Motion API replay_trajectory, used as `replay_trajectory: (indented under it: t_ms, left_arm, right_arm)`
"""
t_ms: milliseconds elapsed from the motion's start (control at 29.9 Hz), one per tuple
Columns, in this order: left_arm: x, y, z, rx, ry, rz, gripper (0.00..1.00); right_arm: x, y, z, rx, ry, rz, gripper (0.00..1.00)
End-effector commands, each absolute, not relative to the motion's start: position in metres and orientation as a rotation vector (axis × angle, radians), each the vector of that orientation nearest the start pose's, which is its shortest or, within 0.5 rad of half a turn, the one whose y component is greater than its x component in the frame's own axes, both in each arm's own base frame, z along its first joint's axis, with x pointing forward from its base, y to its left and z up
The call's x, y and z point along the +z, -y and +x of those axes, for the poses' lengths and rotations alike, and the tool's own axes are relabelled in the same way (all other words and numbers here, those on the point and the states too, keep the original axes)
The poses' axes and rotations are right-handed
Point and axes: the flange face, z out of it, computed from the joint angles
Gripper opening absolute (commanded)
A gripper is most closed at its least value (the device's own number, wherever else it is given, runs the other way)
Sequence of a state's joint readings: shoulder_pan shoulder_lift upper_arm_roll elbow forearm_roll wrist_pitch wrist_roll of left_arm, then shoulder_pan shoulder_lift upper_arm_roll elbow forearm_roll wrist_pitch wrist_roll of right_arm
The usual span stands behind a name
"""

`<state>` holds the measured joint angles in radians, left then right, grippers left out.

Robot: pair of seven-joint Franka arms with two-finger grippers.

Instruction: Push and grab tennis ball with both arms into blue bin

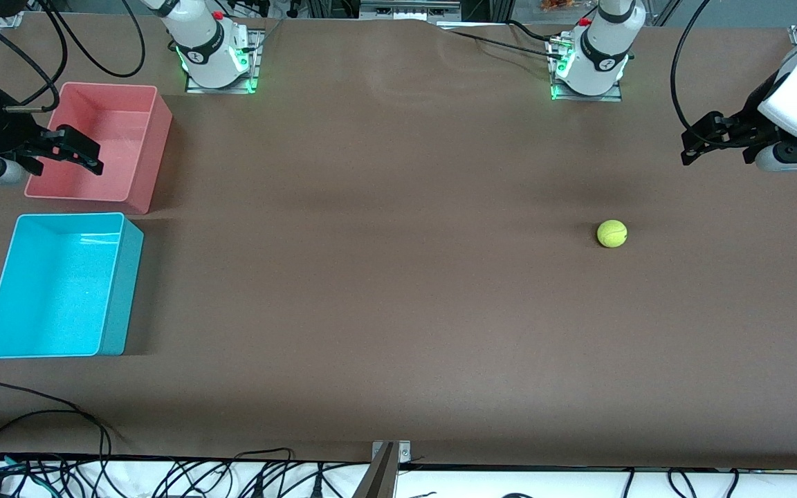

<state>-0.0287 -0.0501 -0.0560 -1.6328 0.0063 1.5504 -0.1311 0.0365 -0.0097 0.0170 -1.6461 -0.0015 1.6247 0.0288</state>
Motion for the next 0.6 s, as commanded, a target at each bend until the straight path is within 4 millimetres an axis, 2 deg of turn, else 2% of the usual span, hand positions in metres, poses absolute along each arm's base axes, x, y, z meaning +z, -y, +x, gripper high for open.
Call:
replay_trajectory:
  t_ms: [0,267,434,568]
  left_arm:
    - [0.627,0.045,0.538,0.053,0.087,-3.139,1.00]
    - [0.627,0.045,0.538,0.053,0.087,-3.139,1.00]
    - [0.627,0.045,0.538,0.053,0.087,-3.139,1.00]
    - [0.627,0.045,0.538,0.053,0.087,-3.139,1.00]
  right_arm:
    - [0.605,-0.032,0.557,0.014,0.056,-3.151,1.00]
    - [0.607,-0.033,0.556,0.014,0.061,-3.149,1.00]
    - [0.609,-0.044,0.555,0.006,0.092,-3.151,1.00]
    - [0.609,-0.044,0.555,0.006,0.093,-3.151,1.00]
